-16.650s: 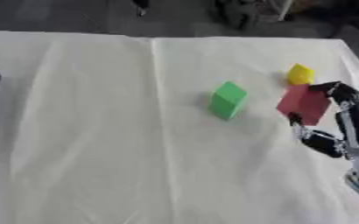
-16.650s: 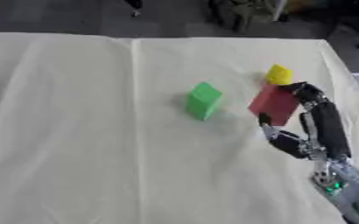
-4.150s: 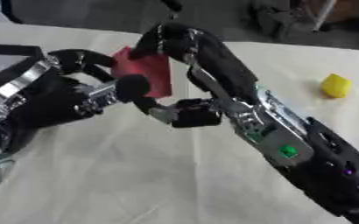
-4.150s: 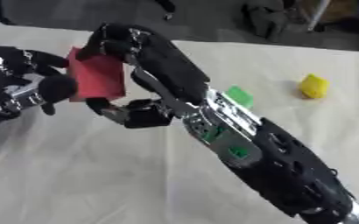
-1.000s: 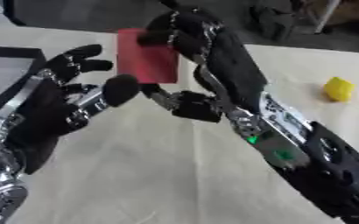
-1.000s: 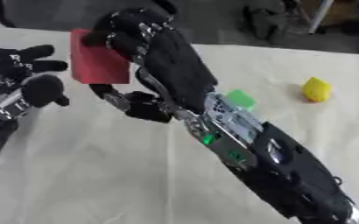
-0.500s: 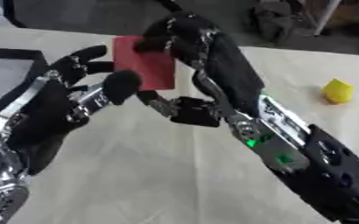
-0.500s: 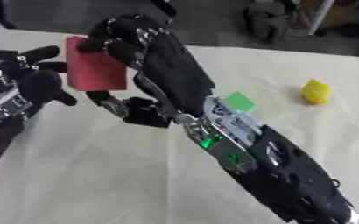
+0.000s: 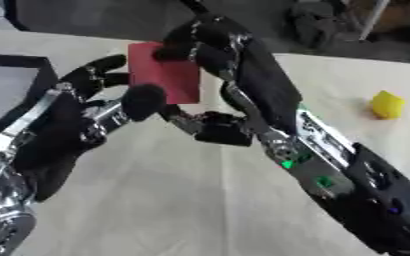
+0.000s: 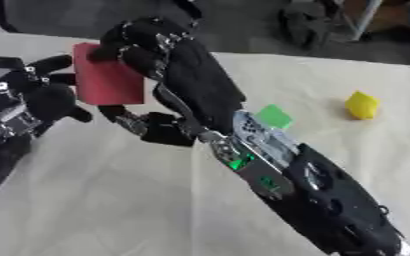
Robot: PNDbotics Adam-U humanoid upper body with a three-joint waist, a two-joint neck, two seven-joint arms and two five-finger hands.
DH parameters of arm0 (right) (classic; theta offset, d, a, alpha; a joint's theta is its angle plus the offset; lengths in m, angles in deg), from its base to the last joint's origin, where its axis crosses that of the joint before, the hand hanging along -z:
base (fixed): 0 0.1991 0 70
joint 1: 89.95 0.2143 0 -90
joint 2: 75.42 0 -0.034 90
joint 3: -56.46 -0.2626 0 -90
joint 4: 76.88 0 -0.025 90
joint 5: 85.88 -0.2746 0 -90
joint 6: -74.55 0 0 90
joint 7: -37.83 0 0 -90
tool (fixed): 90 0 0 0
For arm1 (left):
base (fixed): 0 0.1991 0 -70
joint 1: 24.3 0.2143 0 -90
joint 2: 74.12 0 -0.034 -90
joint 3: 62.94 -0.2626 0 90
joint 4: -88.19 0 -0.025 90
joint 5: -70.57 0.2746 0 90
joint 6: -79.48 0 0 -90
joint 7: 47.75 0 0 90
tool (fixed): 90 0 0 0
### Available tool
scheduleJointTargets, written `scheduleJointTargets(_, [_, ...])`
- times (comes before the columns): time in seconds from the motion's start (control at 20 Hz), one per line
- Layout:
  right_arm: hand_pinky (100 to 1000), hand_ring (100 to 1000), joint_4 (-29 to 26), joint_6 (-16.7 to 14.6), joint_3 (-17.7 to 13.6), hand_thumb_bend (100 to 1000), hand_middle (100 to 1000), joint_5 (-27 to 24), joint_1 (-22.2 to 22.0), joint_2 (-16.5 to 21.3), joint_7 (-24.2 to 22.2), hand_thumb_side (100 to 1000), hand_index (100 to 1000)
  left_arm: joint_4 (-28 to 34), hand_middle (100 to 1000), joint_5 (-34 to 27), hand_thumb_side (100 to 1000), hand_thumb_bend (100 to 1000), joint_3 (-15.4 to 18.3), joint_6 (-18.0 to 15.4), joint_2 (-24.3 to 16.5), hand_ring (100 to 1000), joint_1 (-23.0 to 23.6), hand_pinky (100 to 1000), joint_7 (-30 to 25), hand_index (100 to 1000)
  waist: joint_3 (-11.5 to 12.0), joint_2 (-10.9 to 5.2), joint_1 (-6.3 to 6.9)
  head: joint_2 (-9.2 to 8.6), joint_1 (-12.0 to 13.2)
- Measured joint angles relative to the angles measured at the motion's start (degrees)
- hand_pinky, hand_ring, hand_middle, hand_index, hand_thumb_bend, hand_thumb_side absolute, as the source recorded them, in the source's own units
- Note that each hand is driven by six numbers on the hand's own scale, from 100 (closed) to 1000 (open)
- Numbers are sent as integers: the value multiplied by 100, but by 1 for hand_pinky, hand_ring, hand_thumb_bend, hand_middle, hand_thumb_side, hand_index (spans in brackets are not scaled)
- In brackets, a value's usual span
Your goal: Pick up the objects with one hand, pass them to the other hand, and then place them into the box on the other side of the table.
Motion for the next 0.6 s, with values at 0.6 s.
scheduleJointTargets(0.6, [744,300,0,-359,-64,100,523,-120,23,-12,-107,100,442,-115,773,-281,412,1000,3,-107,101,547,-62,994,108,925,-2,2,-20,-1,12])
